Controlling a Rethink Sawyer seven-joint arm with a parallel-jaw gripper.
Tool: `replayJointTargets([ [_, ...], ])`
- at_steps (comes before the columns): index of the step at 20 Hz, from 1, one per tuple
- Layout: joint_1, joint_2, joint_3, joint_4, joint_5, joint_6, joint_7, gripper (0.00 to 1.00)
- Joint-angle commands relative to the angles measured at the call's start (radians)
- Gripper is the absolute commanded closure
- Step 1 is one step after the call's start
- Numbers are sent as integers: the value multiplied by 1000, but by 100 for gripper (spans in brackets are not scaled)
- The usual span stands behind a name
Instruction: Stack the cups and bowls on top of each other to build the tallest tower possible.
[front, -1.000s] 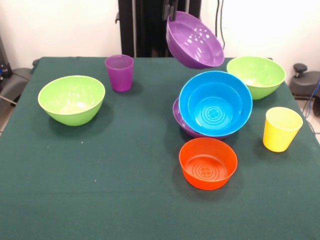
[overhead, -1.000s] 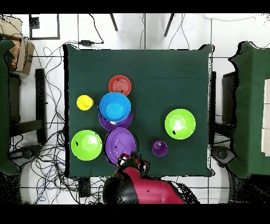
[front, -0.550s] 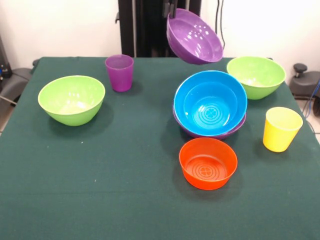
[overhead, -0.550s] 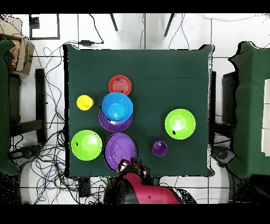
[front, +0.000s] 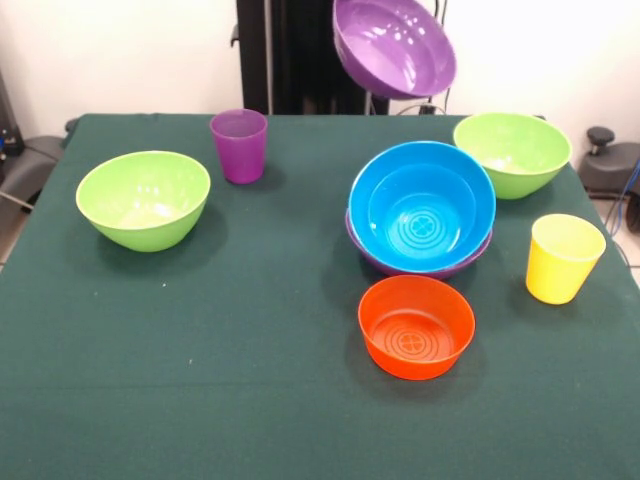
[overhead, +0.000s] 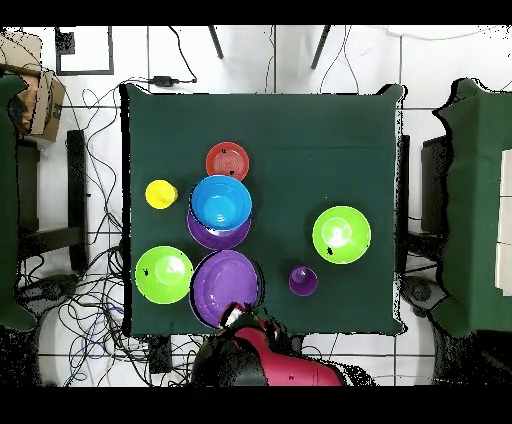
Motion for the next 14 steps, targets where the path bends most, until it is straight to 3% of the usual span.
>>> replayJointTargets([
  [1,49,-119,98,-97,95,321,-114,100],
  [7,86,-92,114,-229,78,438,-53,100],
  [14,98,12,141,-373,38,479,-3,100],
])
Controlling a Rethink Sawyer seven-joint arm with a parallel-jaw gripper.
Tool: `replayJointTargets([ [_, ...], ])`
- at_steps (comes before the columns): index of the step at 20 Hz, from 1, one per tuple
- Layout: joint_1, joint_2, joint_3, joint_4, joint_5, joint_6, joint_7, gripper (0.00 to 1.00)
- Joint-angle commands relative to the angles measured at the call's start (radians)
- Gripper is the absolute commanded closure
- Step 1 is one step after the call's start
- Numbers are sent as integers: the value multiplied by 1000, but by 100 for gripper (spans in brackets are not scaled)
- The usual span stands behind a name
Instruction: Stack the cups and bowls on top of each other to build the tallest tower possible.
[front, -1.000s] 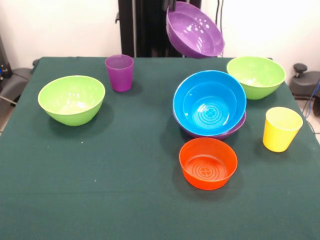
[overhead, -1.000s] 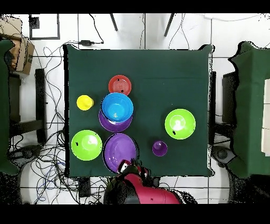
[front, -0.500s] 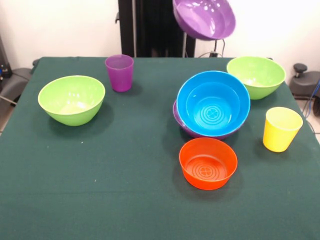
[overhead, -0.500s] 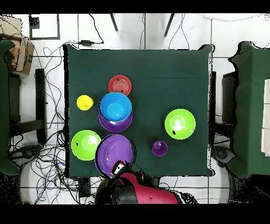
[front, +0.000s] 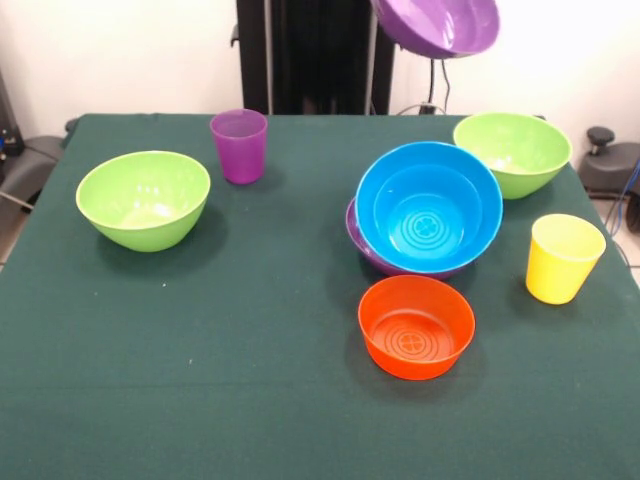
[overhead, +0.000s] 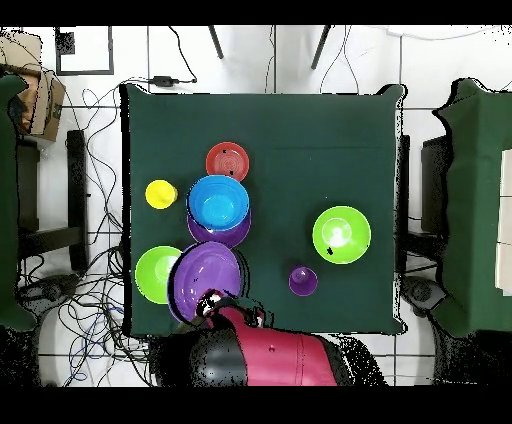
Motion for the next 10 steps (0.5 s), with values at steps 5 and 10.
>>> replayJointTargets([
  [5,35,170,87,-260,-49,121,25,100],
  [10,61,247,76,-341,-73,121,51,100],
])
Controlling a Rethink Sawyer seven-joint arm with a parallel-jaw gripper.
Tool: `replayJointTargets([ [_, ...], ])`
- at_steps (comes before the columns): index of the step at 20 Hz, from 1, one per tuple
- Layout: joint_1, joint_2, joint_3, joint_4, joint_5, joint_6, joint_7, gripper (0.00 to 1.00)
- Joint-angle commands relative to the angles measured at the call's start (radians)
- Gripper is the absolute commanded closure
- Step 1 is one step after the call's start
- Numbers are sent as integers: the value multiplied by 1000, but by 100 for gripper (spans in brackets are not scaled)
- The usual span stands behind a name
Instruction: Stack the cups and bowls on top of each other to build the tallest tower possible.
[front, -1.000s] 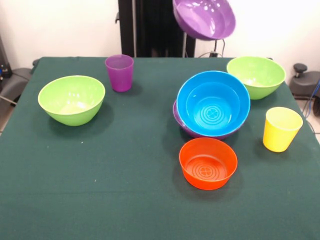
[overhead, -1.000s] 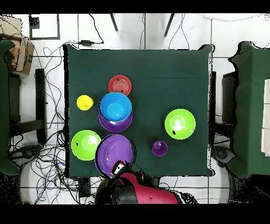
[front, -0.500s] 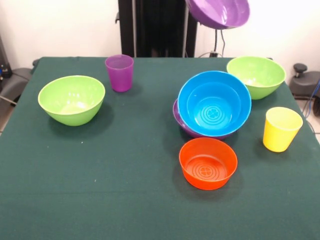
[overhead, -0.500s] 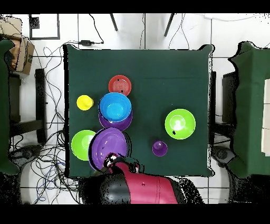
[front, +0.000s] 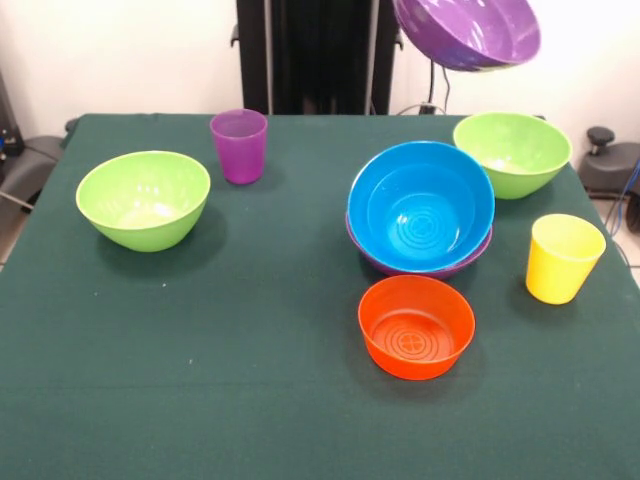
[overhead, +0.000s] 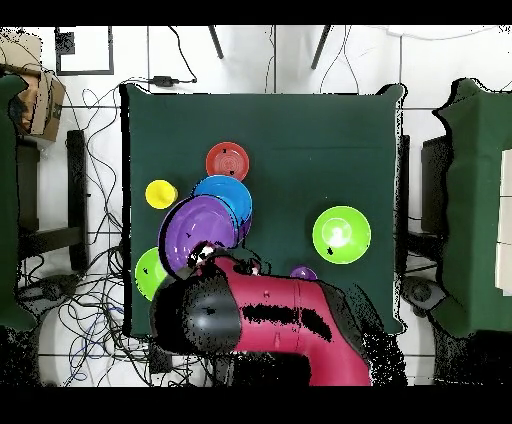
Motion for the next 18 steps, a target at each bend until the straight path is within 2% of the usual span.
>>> replayJointTargets([
  [1,39,151,49,-137,-70,102,51,100],
  [11,81,234,12,-233,-88,108,64,100],
  [18,91,293,-11,-231,-99,17,62,100],
])
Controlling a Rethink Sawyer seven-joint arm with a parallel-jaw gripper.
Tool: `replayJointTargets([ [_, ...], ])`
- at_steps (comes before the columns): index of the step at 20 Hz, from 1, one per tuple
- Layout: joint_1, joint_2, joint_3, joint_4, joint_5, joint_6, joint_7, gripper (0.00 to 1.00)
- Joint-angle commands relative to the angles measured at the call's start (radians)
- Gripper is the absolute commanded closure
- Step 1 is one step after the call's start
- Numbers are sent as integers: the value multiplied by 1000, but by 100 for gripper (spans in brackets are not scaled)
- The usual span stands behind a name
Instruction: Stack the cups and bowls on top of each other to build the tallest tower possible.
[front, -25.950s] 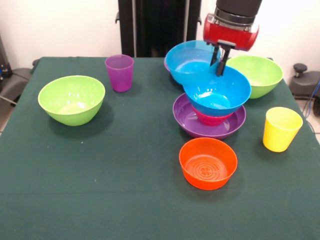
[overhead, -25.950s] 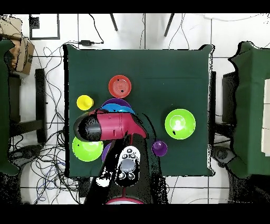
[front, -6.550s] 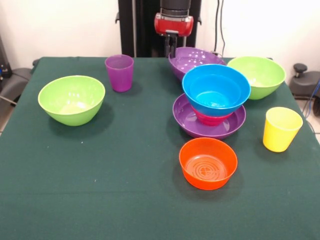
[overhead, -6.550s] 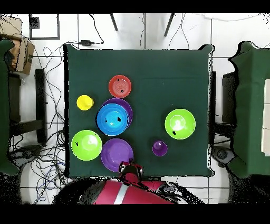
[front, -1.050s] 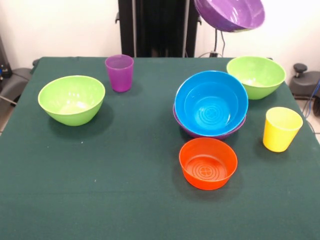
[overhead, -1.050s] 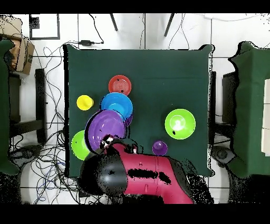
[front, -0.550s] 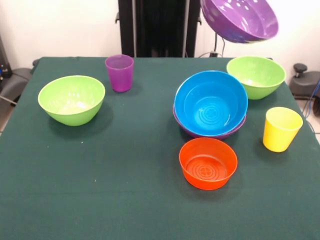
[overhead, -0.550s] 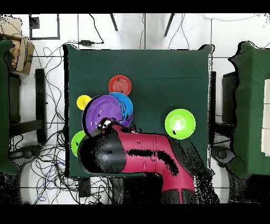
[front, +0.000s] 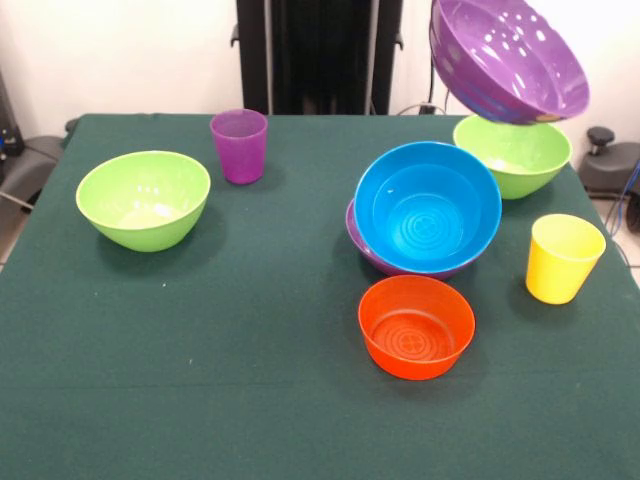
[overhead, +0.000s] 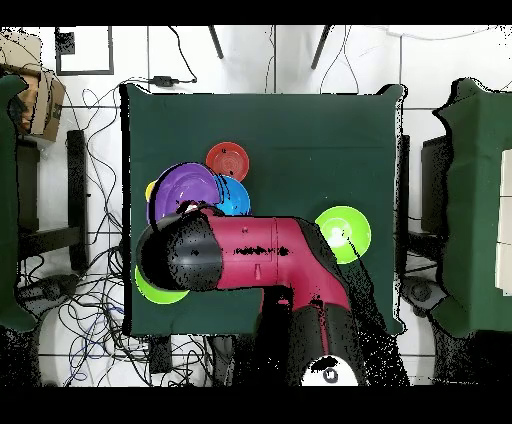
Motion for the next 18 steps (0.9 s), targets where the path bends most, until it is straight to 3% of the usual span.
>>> replayJointTargets([
  [1,20,112,-10,-32,-70,10,59,100],
  [18,7,173,-31,36,-85,-158,55,100],
])
